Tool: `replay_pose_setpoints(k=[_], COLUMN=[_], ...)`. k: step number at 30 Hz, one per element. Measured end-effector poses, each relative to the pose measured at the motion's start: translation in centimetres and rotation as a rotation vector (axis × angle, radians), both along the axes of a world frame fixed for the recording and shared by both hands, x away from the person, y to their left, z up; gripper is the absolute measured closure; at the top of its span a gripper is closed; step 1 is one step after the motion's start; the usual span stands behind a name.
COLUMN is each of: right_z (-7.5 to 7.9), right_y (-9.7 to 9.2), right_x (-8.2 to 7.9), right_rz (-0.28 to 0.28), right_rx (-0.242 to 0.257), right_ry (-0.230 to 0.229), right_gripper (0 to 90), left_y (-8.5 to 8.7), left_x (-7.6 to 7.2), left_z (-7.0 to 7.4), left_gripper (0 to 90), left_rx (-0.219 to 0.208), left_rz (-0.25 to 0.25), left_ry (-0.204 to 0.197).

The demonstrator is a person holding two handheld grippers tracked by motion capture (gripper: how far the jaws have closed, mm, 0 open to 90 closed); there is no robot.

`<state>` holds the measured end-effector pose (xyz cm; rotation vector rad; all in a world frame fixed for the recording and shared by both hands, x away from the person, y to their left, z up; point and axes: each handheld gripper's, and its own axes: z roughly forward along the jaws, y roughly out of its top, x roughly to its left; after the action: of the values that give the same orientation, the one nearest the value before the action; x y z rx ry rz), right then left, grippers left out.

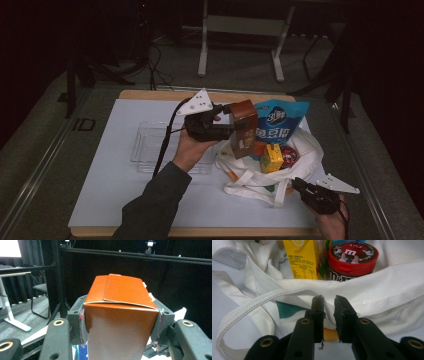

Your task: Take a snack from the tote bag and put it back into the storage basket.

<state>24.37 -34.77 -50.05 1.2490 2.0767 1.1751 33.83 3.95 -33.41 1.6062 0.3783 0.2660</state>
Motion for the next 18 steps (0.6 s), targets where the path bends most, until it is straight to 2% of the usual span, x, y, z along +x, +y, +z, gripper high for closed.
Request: replay_pose_setpoints(k=[9,18], right_z=[-0.6,-1.4], right_y=[0.6,1.1], right_x=[0.4,0.9], right_rz=[-0.023,-0.036], right_rx=[0.010,-0.002], right_ry=[-0.005,0.013], right_gripper=[87.8,89.8], left_y=[1.2,2.4], left_x=[0.2,0.2], left_z=[0.2,0.4], left_gripper=[43.0,43.0], left_rx=[-0.003,0.012], left_rz=[0.017,0.039], left_ry=[0.000,-0.008])
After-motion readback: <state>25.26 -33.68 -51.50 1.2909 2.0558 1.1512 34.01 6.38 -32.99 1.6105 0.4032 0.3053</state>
